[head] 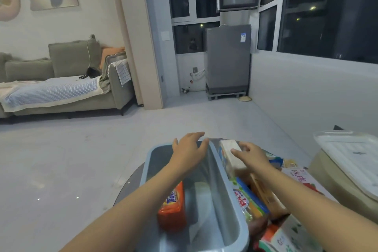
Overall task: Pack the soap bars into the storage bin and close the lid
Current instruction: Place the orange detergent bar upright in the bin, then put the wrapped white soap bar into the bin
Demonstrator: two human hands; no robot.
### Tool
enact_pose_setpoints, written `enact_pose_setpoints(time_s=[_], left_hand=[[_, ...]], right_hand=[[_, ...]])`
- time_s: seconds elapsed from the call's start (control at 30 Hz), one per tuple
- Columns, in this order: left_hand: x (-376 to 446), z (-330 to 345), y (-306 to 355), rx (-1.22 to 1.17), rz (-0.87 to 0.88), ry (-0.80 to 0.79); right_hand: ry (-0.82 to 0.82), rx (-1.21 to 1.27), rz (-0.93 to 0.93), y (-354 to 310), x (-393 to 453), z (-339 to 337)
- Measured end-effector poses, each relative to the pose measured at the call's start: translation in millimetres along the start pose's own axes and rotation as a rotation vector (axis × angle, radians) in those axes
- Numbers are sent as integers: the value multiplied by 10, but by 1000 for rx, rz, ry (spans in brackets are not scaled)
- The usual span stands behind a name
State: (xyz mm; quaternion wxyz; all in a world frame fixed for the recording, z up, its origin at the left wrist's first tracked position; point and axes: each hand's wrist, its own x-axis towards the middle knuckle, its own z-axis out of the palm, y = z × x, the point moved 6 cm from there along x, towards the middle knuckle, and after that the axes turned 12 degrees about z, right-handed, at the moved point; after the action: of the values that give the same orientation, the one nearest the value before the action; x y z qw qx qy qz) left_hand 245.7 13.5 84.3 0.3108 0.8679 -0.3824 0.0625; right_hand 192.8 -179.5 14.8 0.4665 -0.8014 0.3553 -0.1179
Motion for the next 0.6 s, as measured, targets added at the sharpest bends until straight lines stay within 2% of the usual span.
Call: enact_pose_setpoints(time_s=[0.1,0.2,0.3,0.43,0.6], left_hand=[[189,211,-7,27,11,-83],[233,391,-33,88,48,-96],[239,453,-84,108,77,-85],[258,456,-114,86,82,-73],[244,442,-101,75,71,-91]], right_hand=[[-55,-144,55,66,199,171],[-130,-246,93,130,358,357],[-69,-290,136,155,461,376],[-61,-191,152,169,515,379],[-5,2,89,73,361,258]])
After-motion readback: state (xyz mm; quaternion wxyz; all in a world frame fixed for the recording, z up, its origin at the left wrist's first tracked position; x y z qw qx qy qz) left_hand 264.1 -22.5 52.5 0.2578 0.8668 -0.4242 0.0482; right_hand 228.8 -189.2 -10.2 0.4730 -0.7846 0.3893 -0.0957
